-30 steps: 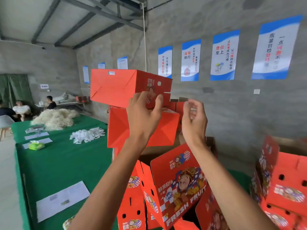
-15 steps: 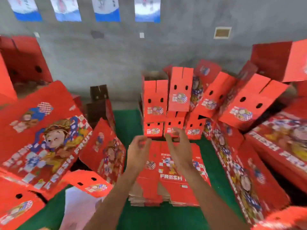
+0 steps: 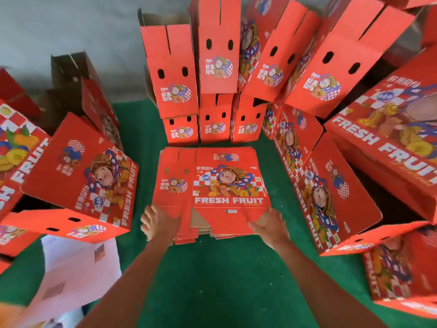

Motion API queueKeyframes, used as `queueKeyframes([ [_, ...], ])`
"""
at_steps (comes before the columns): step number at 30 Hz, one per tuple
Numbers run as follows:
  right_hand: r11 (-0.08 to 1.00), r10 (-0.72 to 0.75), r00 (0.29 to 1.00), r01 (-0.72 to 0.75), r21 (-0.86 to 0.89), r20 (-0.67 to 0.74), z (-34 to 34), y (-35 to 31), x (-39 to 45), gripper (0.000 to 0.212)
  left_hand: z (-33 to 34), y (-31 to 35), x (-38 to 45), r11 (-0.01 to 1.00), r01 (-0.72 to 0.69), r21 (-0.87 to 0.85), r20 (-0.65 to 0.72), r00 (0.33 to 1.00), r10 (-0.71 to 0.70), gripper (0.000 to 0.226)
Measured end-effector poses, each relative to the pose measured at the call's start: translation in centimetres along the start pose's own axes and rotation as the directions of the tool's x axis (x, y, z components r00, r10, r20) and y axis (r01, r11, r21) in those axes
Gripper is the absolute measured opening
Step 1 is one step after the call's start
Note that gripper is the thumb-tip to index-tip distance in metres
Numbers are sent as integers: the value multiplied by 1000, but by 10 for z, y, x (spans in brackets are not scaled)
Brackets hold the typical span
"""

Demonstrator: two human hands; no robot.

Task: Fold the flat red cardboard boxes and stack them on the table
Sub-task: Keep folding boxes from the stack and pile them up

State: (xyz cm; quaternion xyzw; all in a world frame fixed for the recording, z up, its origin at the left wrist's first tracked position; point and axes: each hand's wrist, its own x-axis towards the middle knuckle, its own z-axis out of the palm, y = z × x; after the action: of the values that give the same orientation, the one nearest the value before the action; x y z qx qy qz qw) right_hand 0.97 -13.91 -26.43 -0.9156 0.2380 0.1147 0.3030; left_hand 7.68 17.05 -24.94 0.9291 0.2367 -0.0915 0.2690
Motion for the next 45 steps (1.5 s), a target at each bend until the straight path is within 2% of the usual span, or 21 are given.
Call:
queueKeyframes([
  [4, 965, 86, 993, -62, 255, -84, -2, -2, -2, 32, -2, -5, -2, 997, -33, -72, -35, 999, 31, 105],
  [5, 947, 127, 986, -89, 308, -108, -4, -4, -5, 28, -3, -6, -6, 995, -70, -72, -51, 997, 66, 95],
  [8, 923, 107, 981, -38, 384, -161, -20, -3, -16, 51, -11, -7, -16, 986, -131, -101, -45, 991, 127, 75],
  [10, 897, 48, 975, 54, 438, -218, -34, 0, -23, 64, -23, -7, -25, 983, -153, -105, 31, 987, 157, 84],
  [12, 835, 54, 956, 115, 538, -287, -51, -2, -31, 69, -37, -9, -37, 976, -205, -70, 114, 971, 212, 107],
  [14, 683, 121, 941, 152, 714, -317, -71, -11, -40, 72, -48, -11, -52, 967, -252, -32, 174, 951, 254, 124],
  [15, 565, 151, 940, 170, 808, -304, -80, -17, -45, 72, -51, -10, -59, 958, -285, -19, 159, 946, 284, 118],
  [17, 310, 140, 954, 211, 927, -264, -95, -33, -57, 61, -60, -4, -74, 938, -343, -38, 53, 937, 345, 86],
  [18, 248, 94, 962, 227, 942, -256, -102, -43, -63, 52, -67, 1, -81, 928, -368, -58, -5, 930, 369, 70],
  [22, 298, -8, 941, 327, 897, -340, -130, -73, -83, 23, -100, 11, -111, 902, -421, -94, 13, 906, 424, 41],
  [25, 320, -95, 910, 413, 853, -405, -160, -93, -104, 19, -131, 15, -125, 894, -441, 80, -19, 896, 443, 34],
  [28, 423, -199, 826, 558, 714, -527, -190, -107, -124, 21, -169, 25, -139, 870, -482, -110, -209, 866, 454, 42],
  [30, 568, -240, 731, 640, 517, -639, -216, -113, -130, 20, -197, 32, -146, 820, -537, -199, -331, 824, 459, 52],
  [32, 659, -320, 663, 669, 343, -677, -246, -119, -134, 17, -226, 36, -151, 791, -546, -276, -378, 818, 433, 56],
  [34, 706, -434, 624, 683, 184, -650, -274, -120, -137, 22, -250, 37, -153, 778, -515, -360, -380, 843, 382, 55],
  [35, 731, -478, 620, 673, 109, -622, -286, -121, -138, 28, -261, 39, -154, 746, -475, -467, -349, 874, 338, 50],
  [37, 755, -551, 639, 656, 5, -537, -302, -121, -140, 39, -275, 42, -160, 620, -354, -700, -236, 934, 267, 38],
  [38, 755, -586, 649, 655, -35, -486, -305, -120, -140, 42, -277, 44, -162, 585, -332, -740, -226, 942, 248, 36],
  [40, 737, -645, 664, 671, -81, -378, -301, -117, -139, 44, -274, 47, -167, 627, -401, -668, -333, 914, 231, 36],
  [43, 692, -712, 663, 718, -72, -232, -287, -111, -137, 45, -256, 50, -176, 720, -492, -489, -515, 829, 217, 38],
  [45, 726, -685, 715, 685, -56, -139, -281, -105, -134, 38, -243, 47, -178, 725, -541, -427, -592, 773, 228, 33],
])
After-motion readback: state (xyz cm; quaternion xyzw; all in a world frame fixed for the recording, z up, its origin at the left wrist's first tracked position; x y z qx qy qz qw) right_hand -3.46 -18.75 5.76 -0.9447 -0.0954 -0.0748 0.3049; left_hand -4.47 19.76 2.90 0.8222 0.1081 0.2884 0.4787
